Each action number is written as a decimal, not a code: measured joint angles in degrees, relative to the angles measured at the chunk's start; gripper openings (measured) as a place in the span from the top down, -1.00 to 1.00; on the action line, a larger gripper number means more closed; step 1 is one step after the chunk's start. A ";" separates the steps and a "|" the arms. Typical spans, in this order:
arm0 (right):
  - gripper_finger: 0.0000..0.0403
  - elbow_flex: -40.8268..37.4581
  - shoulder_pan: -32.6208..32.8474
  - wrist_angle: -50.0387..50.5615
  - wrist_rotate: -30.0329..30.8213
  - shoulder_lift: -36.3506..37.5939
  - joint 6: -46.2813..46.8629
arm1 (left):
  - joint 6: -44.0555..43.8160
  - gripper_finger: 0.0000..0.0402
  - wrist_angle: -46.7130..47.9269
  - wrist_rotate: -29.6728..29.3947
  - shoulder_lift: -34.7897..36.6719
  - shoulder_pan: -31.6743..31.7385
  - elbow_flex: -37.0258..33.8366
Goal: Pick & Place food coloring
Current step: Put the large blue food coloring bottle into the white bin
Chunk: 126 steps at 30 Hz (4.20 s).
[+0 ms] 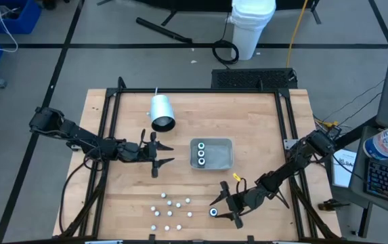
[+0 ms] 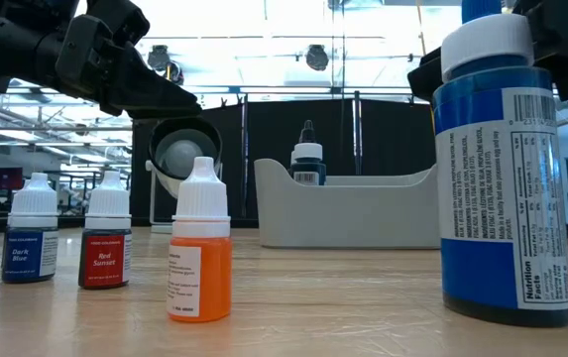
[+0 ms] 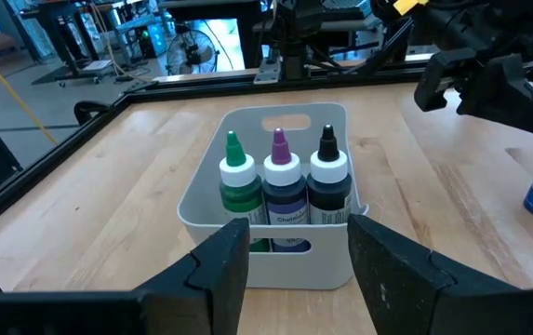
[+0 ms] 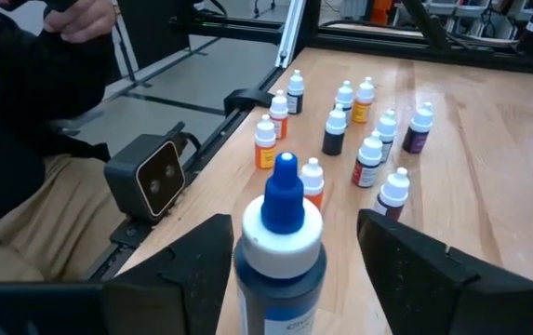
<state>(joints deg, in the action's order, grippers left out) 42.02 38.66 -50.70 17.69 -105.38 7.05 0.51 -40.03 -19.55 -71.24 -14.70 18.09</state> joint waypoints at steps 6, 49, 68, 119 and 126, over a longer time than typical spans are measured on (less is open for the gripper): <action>0.03 0.00 -0.05 -0.02 -0.67 0.00 -0.16 | 0.02 0.06 -0.01 0.00 0.00 0.00 0.00; 0.22 -0.02 -1.95 -7.42 -7.17 -3.30 -0.83 | -1.05 0.06 0.00 0.00 0.00 -0.02 0.00; 0.45 -0.02 -2.87 -6.40 -6.84 -3.30 0.26 | -1.03 0.06 0.00 0.00 0.00 -0.02 0.00; 0.45 10.40 -16.36 41.15 4.79 29.68 -15.69 | -0.57 0.06 1.32 -0.02 0.00 0.00 0.02; 0.45 8.49 -22.51 41.96 1.91 30.21 -14.75 | -0.57 0.06 1.72 -0.02 0.00 0.00 0.02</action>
<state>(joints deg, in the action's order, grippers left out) 50.51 16.15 -8.74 19.61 -75.17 -7.70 -0.05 -38.31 -19.57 -71.24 -14.70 18.11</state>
